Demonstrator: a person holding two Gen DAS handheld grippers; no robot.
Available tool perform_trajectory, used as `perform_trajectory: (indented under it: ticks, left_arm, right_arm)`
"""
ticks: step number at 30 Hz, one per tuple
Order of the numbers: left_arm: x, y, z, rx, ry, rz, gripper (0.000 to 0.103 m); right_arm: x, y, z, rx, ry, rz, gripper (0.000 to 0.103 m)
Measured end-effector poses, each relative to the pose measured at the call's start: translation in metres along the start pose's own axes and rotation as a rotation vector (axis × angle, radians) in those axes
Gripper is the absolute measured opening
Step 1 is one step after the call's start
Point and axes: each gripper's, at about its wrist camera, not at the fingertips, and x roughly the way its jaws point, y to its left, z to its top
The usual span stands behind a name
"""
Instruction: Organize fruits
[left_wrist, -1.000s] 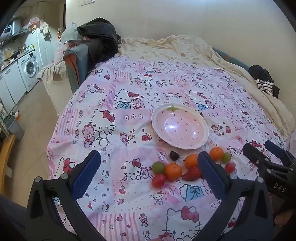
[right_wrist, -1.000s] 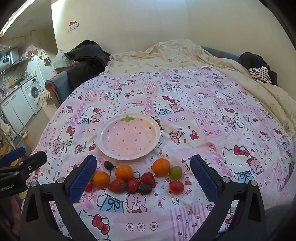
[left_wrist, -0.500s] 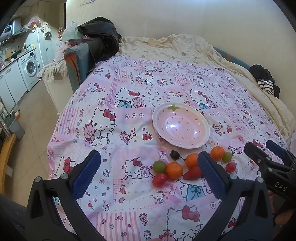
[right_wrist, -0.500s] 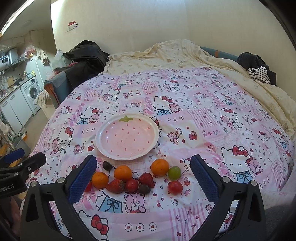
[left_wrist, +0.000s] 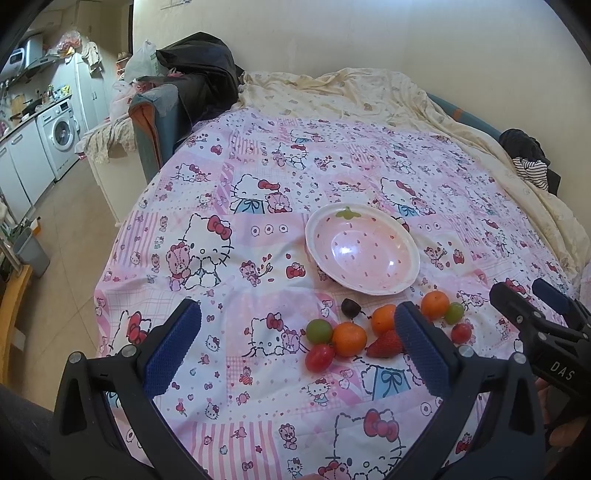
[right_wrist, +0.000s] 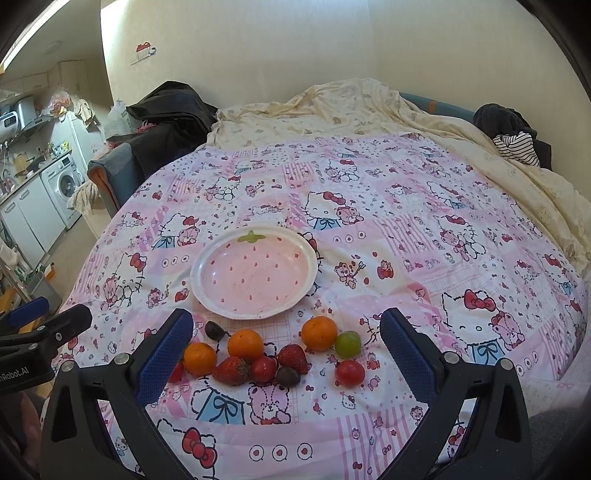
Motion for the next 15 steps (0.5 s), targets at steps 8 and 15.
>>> perform_trajectory:
  ticks: [8,15]
  left_arm:
    - [0.0002,0.0007,-0.0005,0.000,0.000,0.001,0.103]
    - [-0.0009,0.0002,-0.0022,-0.003,0.000,-0.011,0.103]
  right_arm:
    - [-0.0005,0.0004,0.0002,0.002,0.001,0.000,0.103]
    - [0.0000,0.0003,0.0009,-0.006,0.001,-0.008,0.103]
